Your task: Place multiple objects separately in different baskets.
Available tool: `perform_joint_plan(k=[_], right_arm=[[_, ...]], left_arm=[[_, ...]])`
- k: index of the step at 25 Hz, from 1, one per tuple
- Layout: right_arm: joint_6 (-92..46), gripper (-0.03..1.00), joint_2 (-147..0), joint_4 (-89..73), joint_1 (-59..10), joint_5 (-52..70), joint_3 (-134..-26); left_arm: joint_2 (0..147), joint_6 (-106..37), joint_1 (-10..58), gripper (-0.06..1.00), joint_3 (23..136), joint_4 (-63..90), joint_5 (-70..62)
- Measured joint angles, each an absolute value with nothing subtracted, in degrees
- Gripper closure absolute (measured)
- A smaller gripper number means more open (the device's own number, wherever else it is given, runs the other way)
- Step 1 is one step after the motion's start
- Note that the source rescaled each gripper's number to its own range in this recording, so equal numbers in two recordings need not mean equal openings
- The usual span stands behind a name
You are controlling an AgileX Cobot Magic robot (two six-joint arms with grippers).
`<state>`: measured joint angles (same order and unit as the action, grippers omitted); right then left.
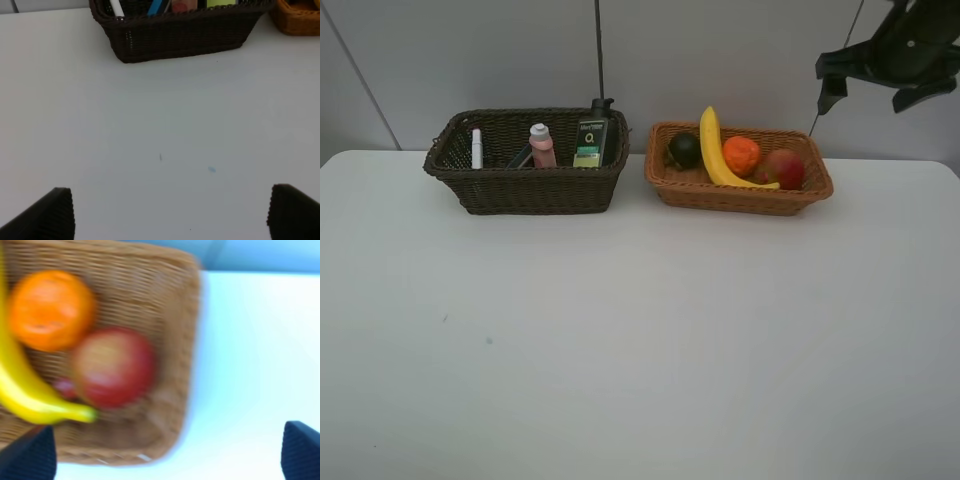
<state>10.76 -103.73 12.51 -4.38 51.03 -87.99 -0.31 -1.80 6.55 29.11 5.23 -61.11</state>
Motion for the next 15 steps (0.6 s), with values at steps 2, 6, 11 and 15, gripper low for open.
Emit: perform_joint_plan(k=[2, 6, 11, 15], right_arm=[[10.8, -0.03, -102.7, 12.5, -2.4, 53.9, -87.7], [11.0, -0.03, -97.9, 12.3, -0.6, 55.8, -83.9], [13.6, -0.03, -85.6, 12.6, -0.4, 56.2, -72.8], [14.2, -0.03, -71.3, 10.5, -0.4, 56.3, -61.4]], left_arm=[[-0.3, -1.8, 6.5, -0.01, 29.1, 5.2, -61.1], [-0.3, -1.8, 6.5, -0.01, 29.1, 5.2, -61.1], [-0.3, -1.8, 6.5, -0.01, 29.1, 5.2, -61.1], [-0.3, -1.8, 6.5, -0.01, 29.1, 5.2, -61.1]])
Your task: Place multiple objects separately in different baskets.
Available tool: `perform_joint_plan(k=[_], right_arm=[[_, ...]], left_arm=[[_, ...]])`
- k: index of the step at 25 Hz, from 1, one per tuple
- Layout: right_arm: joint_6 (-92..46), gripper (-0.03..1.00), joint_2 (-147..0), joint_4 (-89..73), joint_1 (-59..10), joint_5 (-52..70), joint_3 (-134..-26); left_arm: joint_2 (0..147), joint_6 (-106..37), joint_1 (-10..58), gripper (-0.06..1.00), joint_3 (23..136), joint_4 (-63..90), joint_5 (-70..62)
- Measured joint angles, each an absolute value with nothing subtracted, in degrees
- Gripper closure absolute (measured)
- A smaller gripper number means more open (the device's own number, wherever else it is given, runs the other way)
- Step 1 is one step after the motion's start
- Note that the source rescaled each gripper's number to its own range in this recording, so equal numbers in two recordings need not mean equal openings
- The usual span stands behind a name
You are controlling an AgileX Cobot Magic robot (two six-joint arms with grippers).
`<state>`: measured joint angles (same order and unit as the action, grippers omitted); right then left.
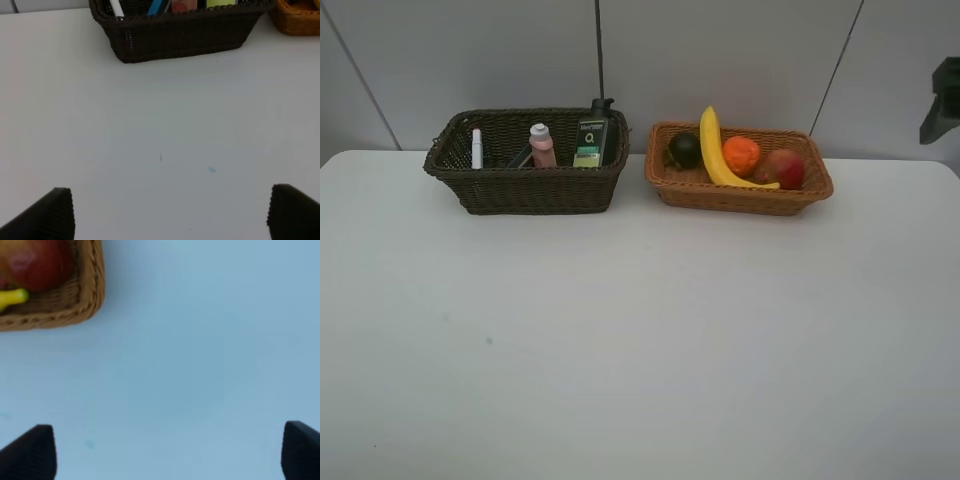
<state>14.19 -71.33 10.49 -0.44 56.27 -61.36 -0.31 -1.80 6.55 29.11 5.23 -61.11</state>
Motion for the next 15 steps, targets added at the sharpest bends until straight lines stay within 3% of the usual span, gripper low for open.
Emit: perform_joint_plan(k=[7, 15], right_arm=[[14.4, -0.03, -44.2, 9.7, -0.4, 57.0, -43.5], [15.3, -0.03, -18.0, 8.4, -0.4, 61.7, -35.5]], left_arm=[[-0.3, -1.8, 6.5, -0.01, 29.1, 5.2, -61.1], [-0.3, -1.8, 6.5, -0.01, 29.1, 5.2, -61.1]])
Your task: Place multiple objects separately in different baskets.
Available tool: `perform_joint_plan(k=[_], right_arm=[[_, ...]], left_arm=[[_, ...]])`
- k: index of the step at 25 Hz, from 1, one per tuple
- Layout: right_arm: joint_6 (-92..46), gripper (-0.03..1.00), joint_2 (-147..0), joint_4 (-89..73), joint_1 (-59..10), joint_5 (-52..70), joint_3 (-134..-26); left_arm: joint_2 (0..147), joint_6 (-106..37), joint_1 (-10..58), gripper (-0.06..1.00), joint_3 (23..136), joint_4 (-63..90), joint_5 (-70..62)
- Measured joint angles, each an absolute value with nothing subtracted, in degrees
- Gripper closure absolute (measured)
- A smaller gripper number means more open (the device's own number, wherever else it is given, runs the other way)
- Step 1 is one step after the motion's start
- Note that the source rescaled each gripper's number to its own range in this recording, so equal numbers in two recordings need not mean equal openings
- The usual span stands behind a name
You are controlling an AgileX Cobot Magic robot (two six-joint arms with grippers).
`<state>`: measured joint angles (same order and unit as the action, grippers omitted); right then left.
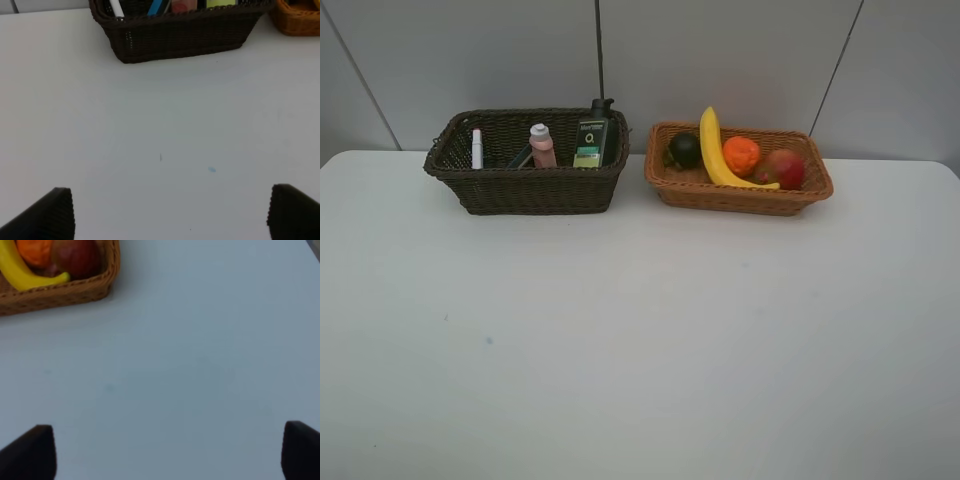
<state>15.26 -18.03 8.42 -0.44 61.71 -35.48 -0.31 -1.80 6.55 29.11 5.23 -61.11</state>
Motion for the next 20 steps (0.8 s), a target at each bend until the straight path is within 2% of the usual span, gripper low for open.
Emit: perform_joint_plan(k=[9, 20], right_arm=[[12.5, -0.03, -0.8, 8.4, -0.4, 64.1, -34.8], [12.2, -0.03, 0.3, 8.4, -0.4, 62.2, -29.4]], left_arm=[[-0.3, -1.8, 6.5, -0.01, 29.1, 5.2, -61.1], [-0.3, -1.8, 6.5, -0.01, 29.1, 5.2, -61.1]])
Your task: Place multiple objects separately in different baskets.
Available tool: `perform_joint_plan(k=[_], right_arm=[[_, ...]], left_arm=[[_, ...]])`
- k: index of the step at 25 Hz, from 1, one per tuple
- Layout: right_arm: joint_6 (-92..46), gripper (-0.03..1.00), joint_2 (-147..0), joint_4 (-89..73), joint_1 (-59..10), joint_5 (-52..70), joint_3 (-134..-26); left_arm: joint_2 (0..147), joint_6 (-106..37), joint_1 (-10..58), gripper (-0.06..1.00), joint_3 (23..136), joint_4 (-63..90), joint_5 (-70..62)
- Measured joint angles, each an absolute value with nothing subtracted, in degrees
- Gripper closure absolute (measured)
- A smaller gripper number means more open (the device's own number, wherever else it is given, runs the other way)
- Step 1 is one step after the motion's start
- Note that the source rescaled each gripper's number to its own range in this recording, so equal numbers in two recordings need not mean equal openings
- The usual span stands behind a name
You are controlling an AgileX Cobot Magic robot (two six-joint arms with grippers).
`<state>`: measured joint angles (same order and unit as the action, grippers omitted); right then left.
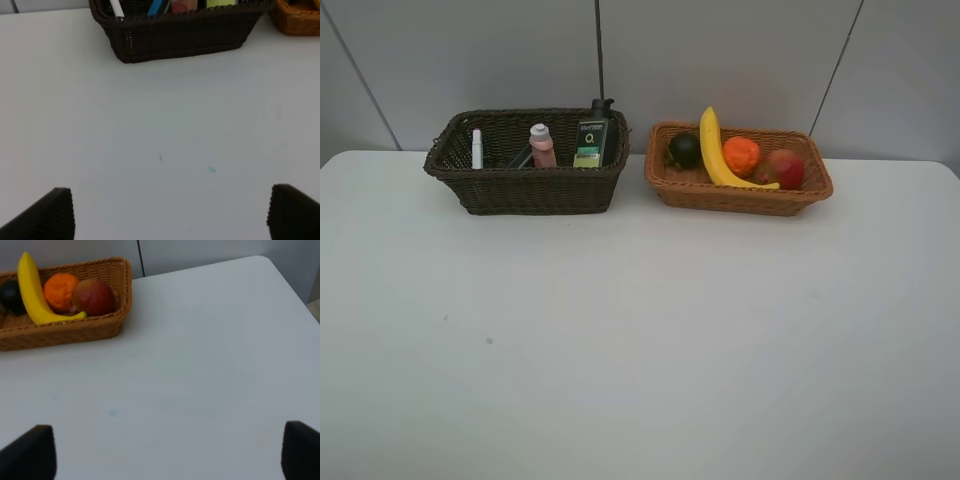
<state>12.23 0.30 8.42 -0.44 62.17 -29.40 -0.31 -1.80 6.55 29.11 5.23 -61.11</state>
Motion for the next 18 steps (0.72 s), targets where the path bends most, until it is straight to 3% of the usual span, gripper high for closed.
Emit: perform_joint_plan(k=[18], right_arm=[[12.2, -0.03, 0.4, 8.4, -0.4, 62.0, -29.4]], left_arm=[[-0.3, -1.8, 6.5, -0.01, 29.1, 5.2, -61.1]])
